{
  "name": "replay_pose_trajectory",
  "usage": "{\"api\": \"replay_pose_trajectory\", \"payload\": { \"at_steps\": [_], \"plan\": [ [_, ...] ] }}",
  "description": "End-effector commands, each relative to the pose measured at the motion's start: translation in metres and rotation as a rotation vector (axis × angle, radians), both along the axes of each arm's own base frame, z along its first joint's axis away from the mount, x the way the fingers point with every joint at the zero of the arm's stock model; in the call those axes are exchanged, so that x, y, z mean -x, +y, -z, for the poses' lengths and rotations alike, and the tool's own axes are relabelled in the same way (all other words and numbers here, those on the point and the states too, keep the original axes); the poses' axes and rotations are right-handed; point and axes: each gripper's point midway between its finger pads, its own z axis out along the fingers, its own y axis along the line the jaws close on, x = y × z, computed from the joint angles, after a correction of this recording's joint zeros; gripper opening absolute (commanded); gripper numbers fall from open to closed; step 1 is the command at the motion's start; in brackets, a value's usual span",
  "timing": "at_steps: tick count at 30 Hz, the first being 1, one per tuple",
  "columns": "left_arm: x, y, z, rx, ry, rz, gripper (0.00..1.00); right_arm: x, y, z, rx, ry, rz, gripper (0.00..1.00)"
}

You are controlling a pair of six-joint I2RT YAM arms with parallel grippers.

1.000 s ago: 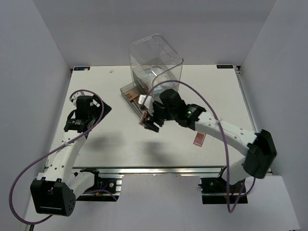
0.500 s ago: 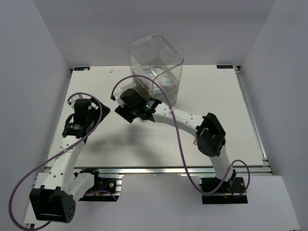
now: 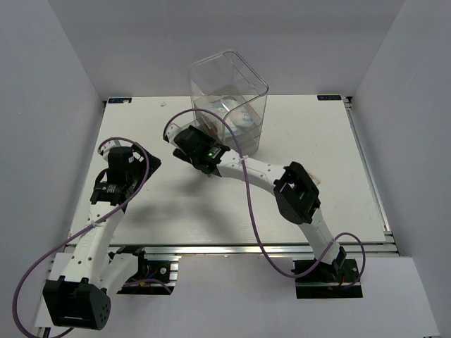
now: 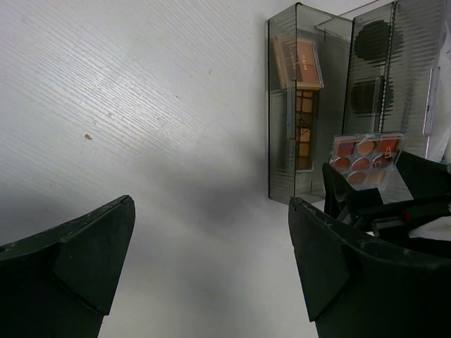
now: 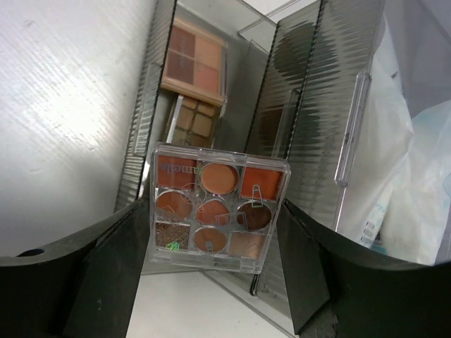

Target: Organize the makeup

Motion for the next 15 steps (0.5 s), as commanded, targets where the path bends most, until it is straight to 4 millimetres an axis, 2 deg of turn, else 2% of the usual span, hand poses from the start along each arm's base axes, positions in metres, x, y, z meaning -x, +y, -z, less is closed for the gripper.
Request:
{"api": "replay_pose_trajectory", "payload": {
  "at_steps": [1,4,6,11,15],
  "plan": [
    [0.0,0.004,-0.006,-0.005,-0.019,-0.017,0.98,-0.018,0.001,-0.01,0.007,-0.101,0.031,0.15],
    [-0.001,0.003,-0.005,-0.001,-0.016,-0.015,0.98,-0.02,0.003,-0.004,0.022,-0.107,0.026,0.19],
    [-0.001,0.003,-0.005,-0.002,-0.015,-0.016,0.98,-0.022,0.003,0.001,0.031,-0.112,0.028,0.32],
    [0.0,0.004,-0.005,-0.005,-0.013,-0.019,0.98,-0.026,0.004,0.012,0.047,-0.116,0.027,0.38],
    [0.001,0.005,-0.006,-0.005,-0.016,-0.022,0.98,-0.032,0.002,0.022,0.07,-0.125,0.043,0.63]
  ]
}}
